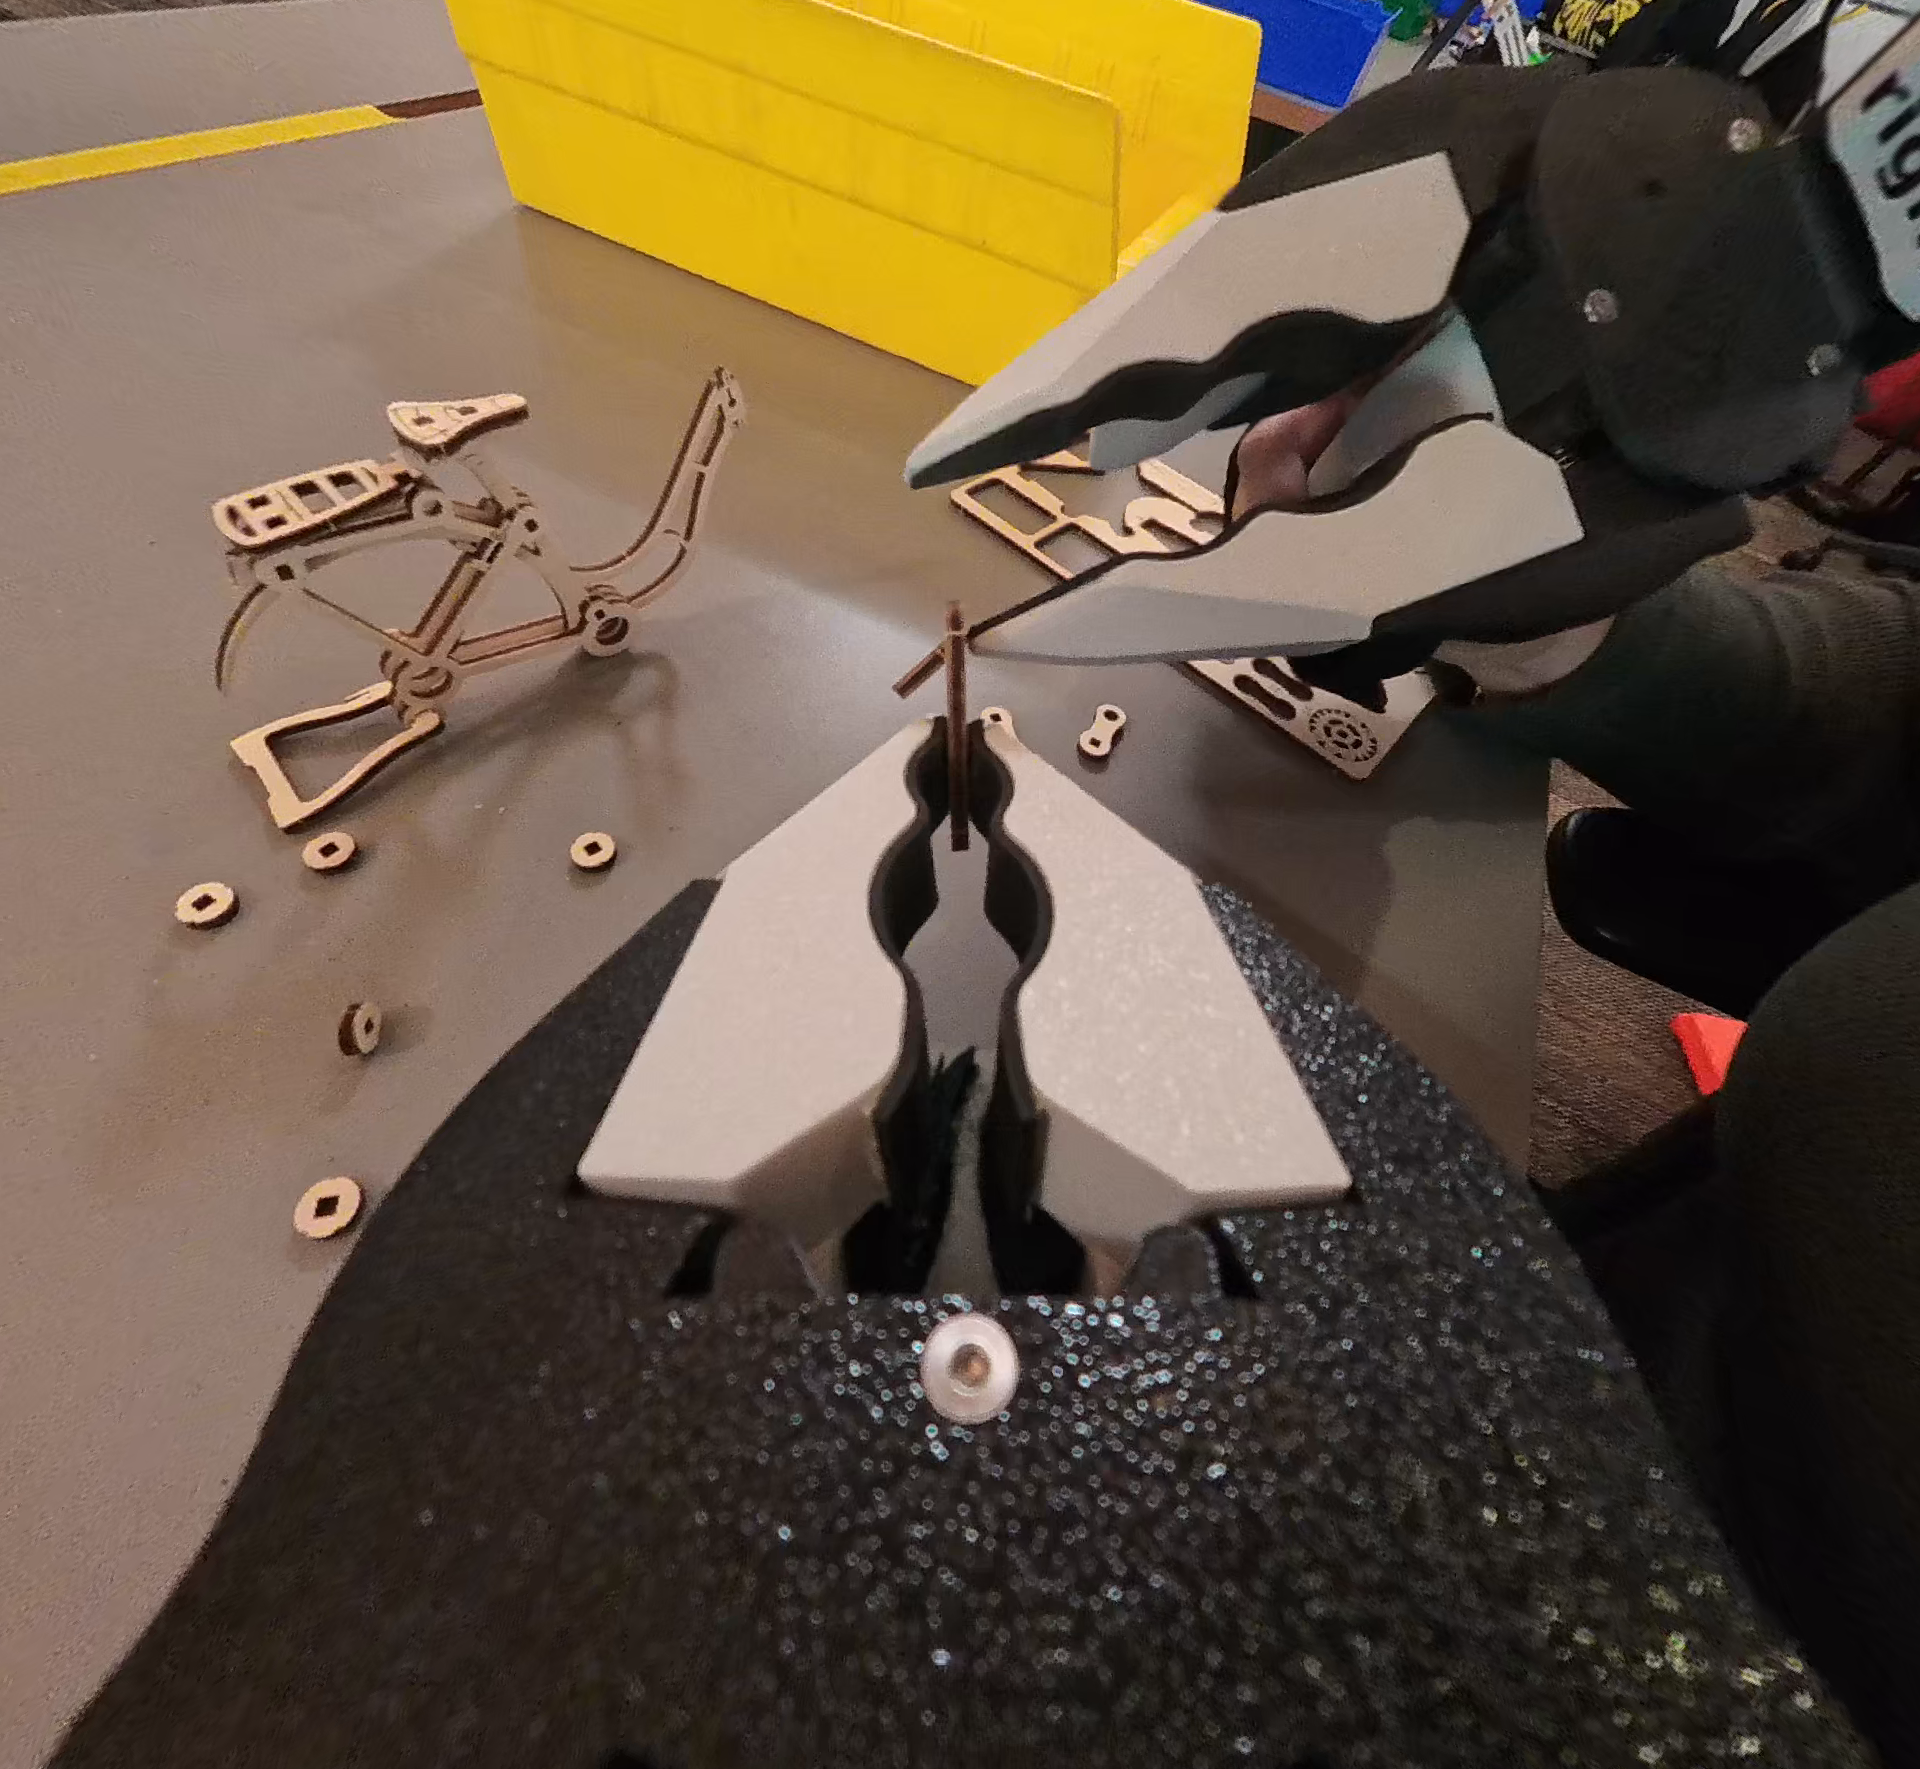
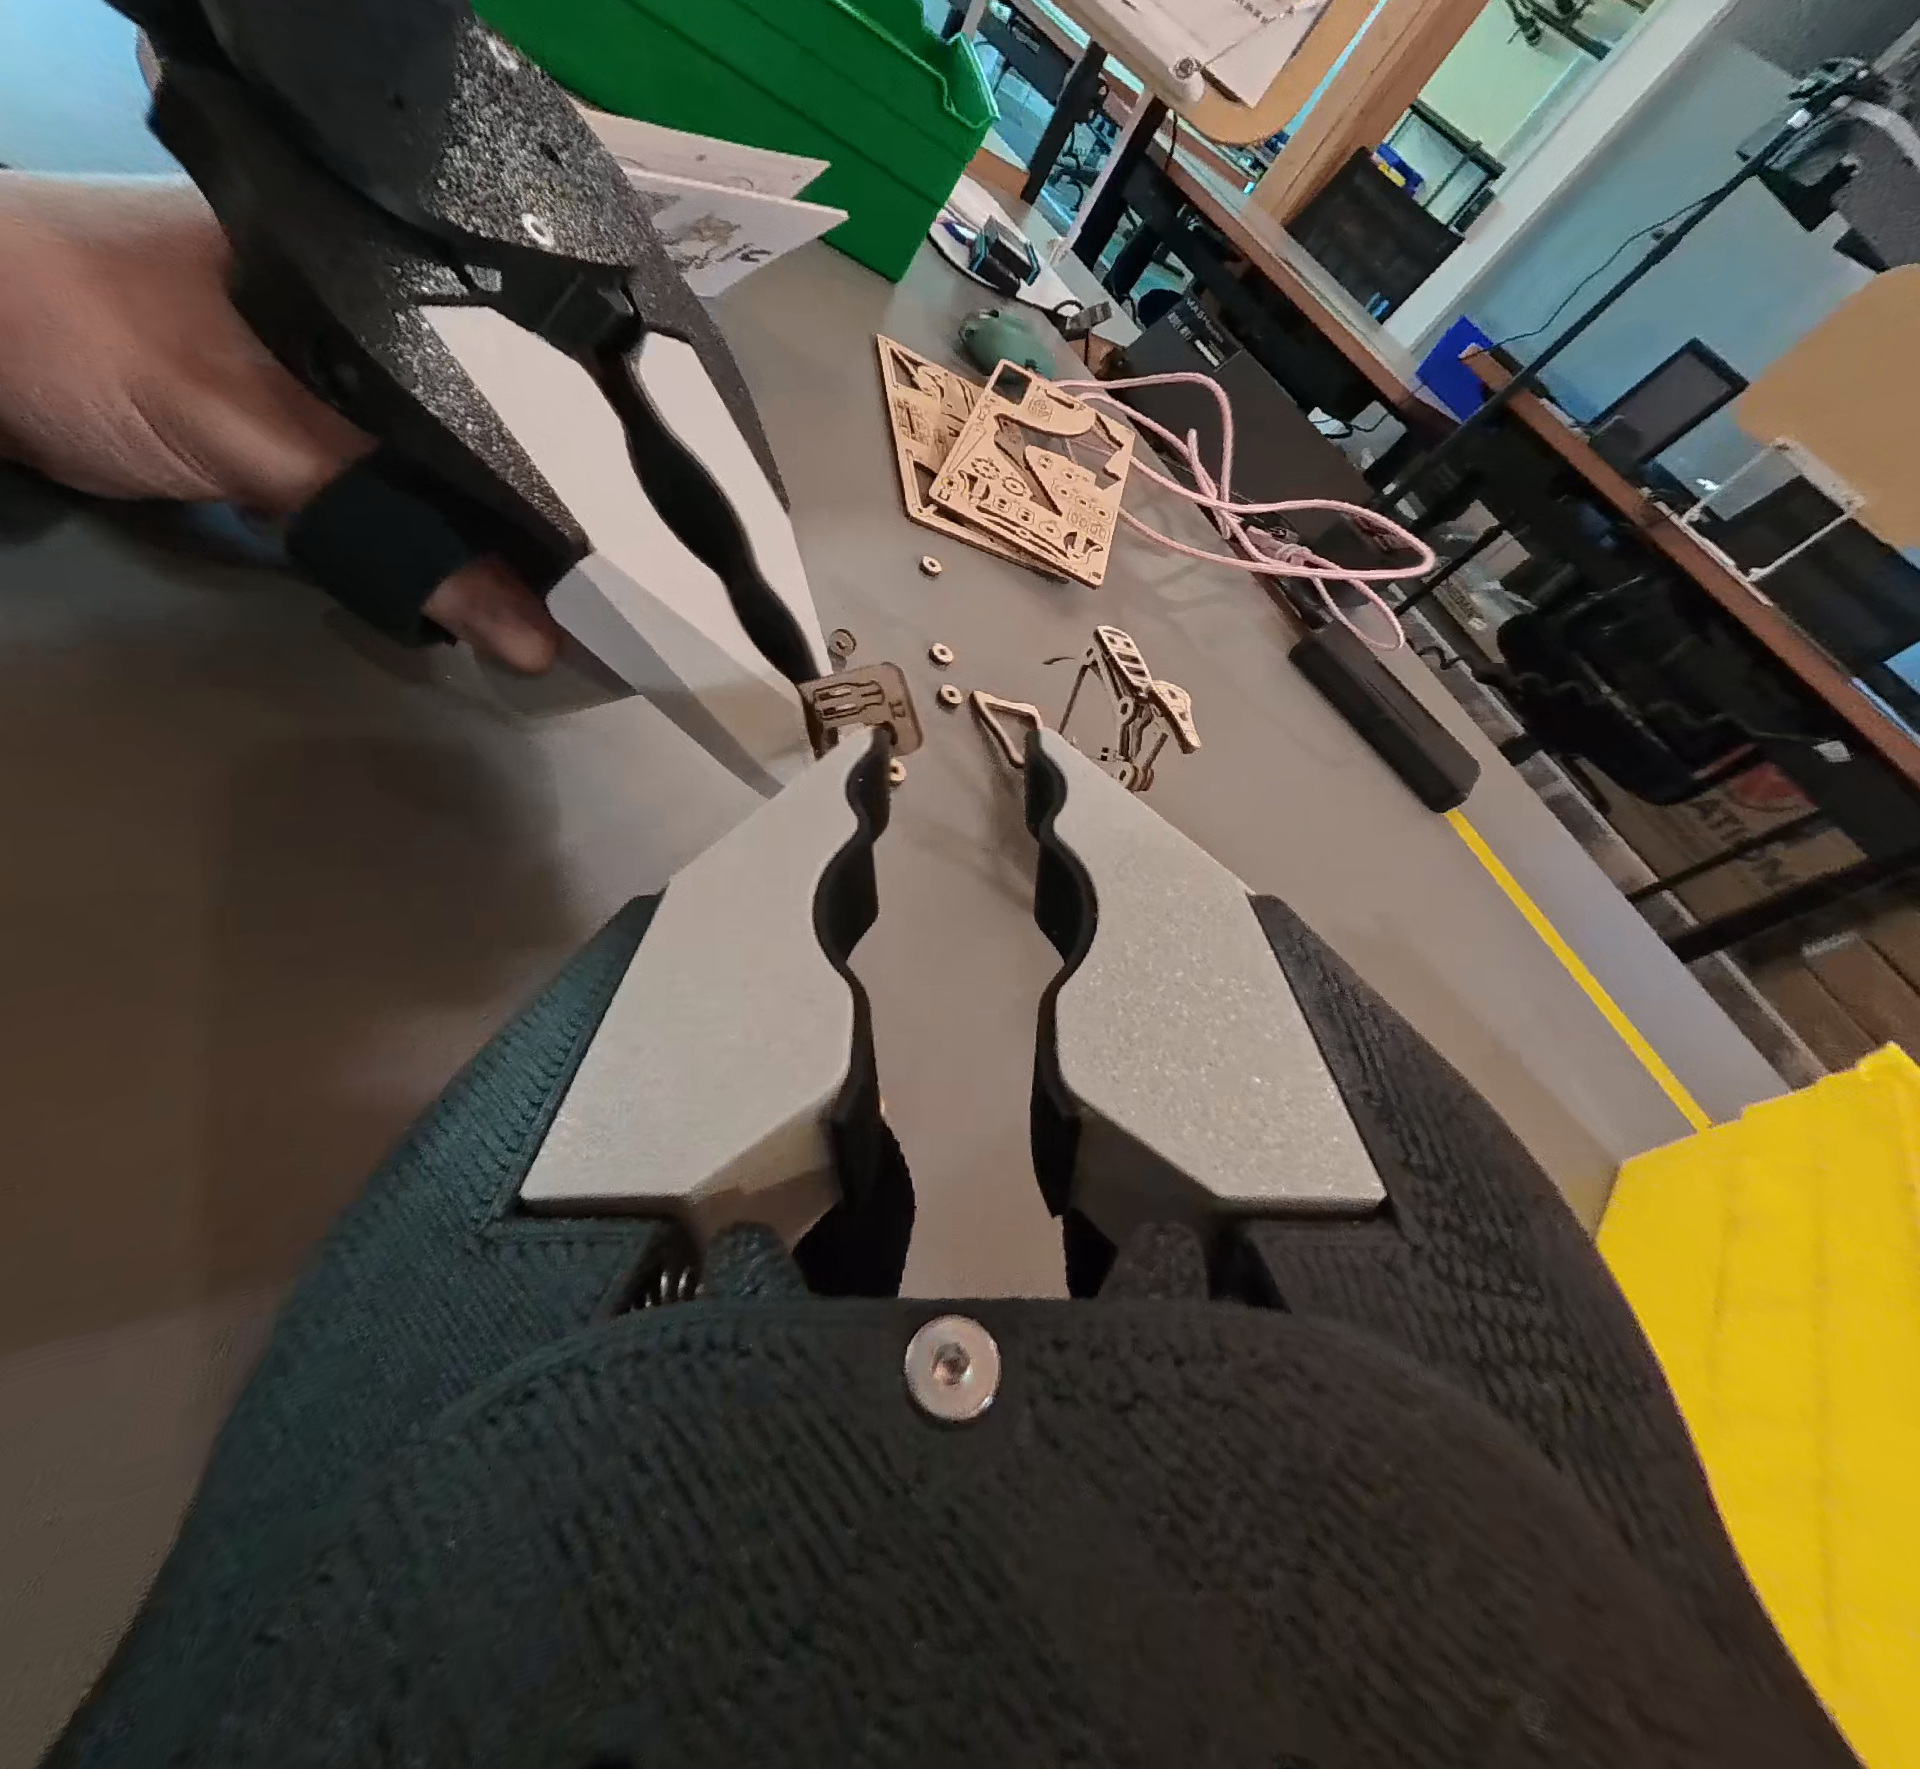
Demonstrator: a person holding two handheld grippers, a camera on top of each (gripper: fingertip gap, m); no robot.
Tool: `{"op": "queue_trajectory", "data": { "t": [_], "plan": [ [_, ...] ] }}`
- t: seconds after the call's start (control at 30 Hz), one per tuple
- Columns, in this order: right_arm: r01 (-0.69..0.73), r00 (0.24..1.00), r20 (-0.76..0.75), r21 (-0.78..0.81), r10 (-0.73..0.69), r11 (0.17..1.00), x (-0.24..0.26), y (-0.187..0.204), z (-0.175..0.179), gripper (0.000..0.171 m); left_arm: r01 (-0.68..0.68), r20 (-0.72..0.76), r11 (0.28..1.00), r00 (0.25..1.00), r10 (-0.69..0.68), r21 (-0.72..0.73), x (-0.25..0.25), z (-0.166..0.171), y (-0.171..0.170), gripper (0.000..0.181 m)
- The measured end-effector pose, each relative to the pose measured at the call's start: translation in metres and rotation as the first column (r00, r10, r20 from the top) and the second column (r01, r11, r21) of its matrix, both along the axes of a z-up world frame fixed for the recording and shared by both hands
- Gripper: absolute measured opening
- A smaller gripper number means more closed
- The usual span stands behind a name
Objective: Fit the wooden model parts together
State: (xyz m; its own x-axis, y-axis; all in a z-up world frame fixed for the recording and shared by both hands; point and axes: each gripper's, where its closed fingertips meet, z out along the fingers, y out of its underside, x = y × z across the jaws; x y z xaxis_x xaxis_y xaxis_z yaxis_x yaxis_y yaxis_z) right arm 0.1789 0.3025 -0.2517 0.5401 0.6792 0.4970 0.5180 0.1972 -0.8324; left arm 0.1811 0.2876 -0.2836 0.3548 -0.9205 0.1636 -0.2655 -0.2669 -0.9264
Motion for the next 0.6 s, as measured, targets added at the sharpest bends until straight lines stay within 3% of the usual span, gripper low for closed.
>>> {"op": "queue_trajectory", "data": {
  "t": [0.3, 0.6],
  "plan": [
    [-0.022, 0.999, -0.029, -0.058, 0.020, 0.998, -0.003, -0.002, -0.004, 0.017, -0.002, -0.027, 0.999, 1.000, 0.003, 0.047, 0.001, -0.001, -0.002, 0.001],
    [-0.192, 0.981, -0.040, -0.159, 0.188, 0.969, -0.005, -0.019, -0.014, 0.005, 0.086, -0.114, 0.990, 0.991, -0.073, 0.114, 0.003, -0.009, -0.013, 0.000]
  ]
}}
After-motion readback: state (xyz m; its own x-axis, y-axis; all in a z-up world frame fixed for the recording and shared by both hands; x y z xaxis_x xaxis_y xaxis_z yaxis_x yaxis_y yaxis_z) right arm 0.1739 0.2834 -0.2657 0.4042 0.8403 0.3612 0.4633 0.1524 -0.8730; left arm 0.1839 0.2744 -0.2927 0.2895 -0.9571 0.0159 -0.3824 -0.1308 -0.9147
